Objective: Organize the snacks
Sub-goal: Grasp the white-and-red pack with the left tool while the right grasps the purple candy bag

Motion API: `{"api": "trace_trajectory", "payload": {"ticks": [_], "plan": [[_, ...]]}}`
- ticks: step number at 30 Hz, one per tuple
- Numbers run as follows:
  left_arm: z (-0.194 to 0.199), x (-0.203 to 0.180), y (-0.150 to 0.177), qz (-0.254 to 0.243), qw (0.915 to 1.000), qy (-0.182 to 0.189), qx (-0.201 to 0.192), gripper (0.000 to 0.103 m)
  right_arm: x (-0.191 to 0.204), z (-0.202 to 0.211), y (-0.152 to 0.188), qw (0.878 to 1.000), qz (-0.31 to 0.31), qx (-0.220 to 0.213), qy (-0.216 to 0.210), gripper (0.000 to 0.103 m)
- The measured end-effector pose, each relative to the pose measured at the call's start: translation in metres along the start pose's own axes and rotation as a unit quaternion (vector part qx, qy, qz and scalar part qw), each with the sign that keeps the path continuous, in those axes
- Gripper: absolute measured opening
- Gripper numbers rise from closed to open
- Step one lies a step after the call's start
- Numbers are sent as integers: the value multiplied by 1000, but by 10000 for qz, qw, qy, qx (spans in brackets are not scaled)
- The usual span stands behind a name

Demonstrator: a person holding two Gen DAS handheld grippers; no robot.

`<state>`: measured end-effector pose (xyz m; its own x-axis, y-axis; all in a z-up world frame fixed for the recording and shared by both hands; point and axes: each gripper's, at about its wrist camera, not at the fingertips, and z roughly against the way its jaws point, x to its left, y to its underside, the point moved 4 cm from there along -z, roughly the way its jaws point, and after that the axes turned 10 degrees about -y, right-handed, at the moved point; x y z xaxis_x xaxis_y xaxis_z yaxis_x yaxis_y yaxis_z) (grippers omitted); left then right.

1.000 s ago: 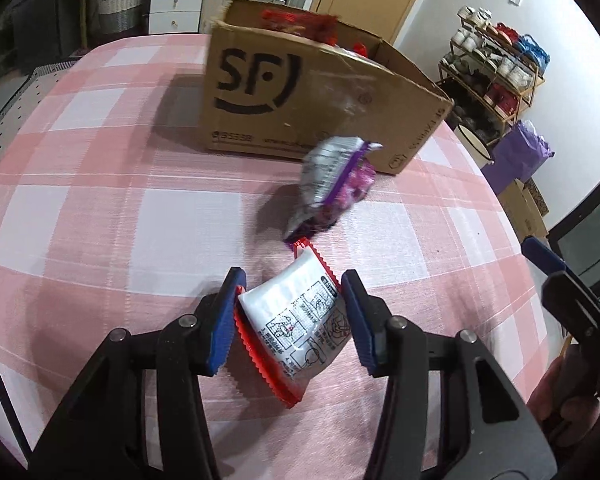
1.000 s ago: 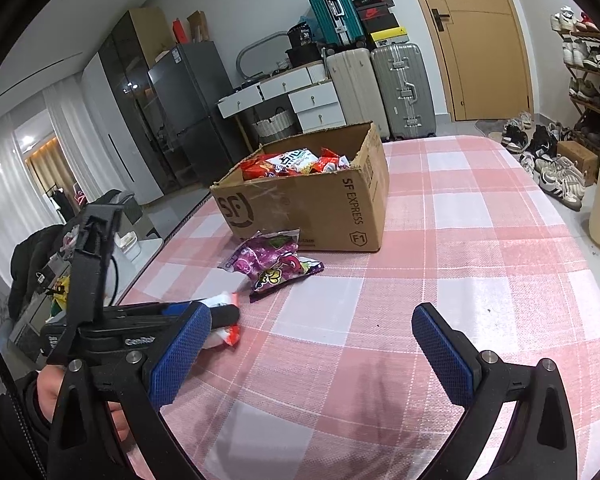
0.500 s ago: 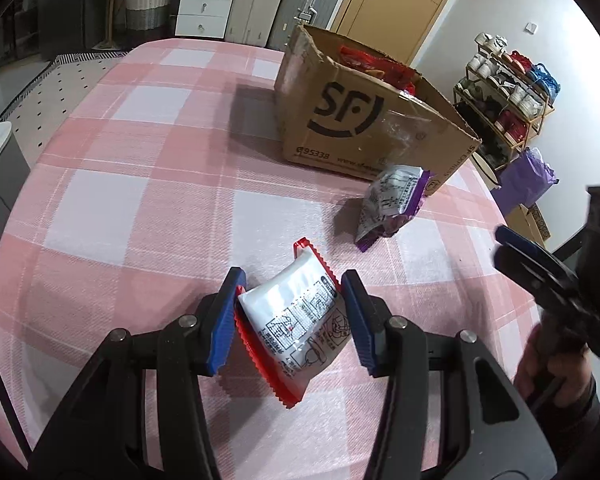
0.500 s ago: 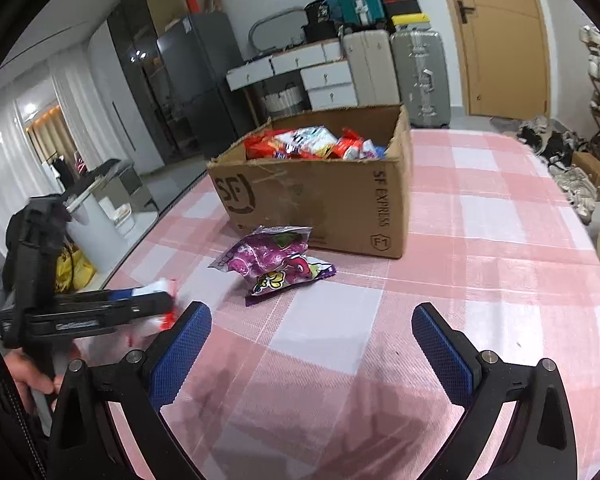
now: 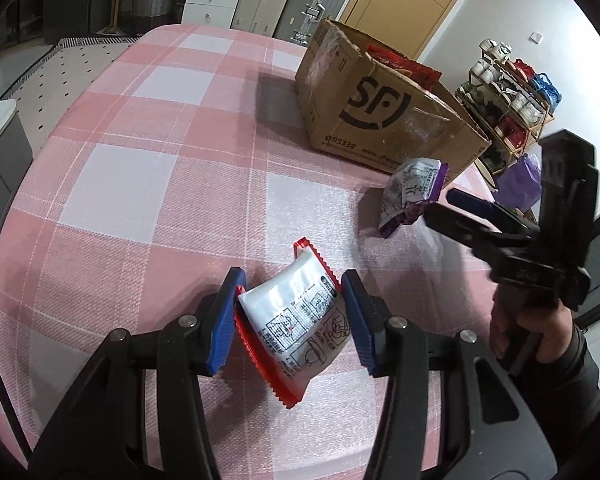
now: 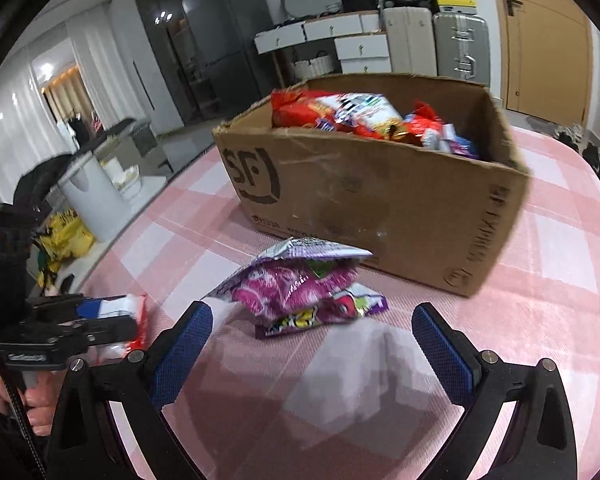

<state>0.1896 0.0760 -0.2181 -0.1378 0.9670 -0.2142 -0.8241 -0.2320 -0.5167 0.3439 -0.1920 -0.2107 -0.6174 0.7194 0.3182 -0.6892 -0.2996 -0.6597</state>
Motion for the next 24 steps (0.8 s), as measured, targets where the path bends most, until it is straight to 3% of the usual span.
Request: {"api": "trace_trajectory", "payload": {"ticks": [7, 8, 10, 11, 16, 24], "plan": [[1, 10, 0, 138, 9999, -15, 16, 47, 5, -26, -13, 9997, 162, 147, 58, 93], [1, 11, 1, 154, 9999, -20, 21, 47, 5, -29, -14, 9997, 160, 169, 54, 89], [0, 13, 1, 185, 9998, -27, 35, 47, 5, -36, -14, 9995, 98, 286, 4, 64], [1, 14, 2, 195, 9998, -43, 37, 47, 5, -37, -13, 9995, 56, 312, 5, 62], [4, 14, 2, 227, 9997, -69, 27, 47, 5, -27, -8, 9996, -212, 121, -169, 55], [19, 4, 3, 165, 9998, -78, -100, 47, 12, 20, 8, 9983, -414, -237, -347, 55]]}}
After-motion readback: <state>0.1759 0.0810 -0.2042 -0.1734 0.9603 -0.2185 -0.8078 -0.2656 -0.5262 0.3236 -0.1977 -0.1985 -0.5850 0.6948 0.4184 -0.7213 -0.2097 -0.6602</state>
